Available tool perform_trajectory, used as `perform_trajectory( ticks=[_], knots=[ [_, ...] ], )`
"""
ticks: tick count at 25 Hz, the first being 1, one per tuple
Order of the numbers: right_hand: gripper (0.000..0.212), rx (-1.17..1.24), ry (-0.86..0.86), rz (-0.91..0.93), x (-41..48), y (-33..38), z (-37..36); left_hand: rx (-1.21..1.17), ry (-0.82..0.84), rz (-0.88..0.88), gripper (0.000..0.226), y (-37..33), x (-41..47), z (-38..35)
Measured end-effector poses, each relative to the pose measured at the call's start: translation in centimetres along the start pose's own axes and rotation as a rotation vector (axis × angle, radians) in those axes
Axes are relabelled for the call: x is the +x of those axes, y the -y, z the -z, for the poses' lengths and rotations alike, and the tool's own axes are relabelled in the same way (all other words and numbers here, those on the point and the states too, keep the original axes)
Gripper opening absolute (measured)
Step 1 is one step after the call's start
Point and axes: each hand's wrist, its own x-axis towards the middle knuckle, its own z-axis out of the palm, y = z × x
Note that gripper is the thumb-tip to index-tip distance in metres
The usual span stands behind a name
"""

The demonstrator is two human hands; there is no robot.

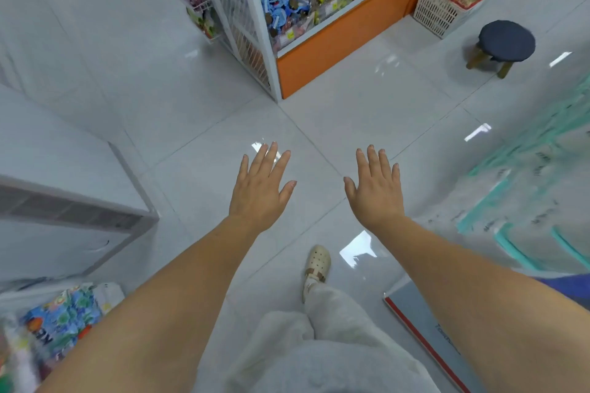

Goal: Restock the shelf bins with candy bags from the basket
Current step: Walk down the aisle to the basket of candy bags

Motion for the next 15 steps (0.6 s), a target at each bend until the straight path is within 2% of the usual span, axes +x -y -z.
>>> perform_trajectory(
  ticks=[8,15],
  knots=[
    [0.061,0.014,-0.021,-0.113,11.1,-3.8,5.3,-0.019,-0.041,-0.119,0.059,-1.6,15.2,3.6],
    [0.061,0.043,-0.024,-0.248,19.6,-5.7,6.5,-0.012,0.008,-0.258,0.06,-1.7,27.5,3.5]
  ],
)
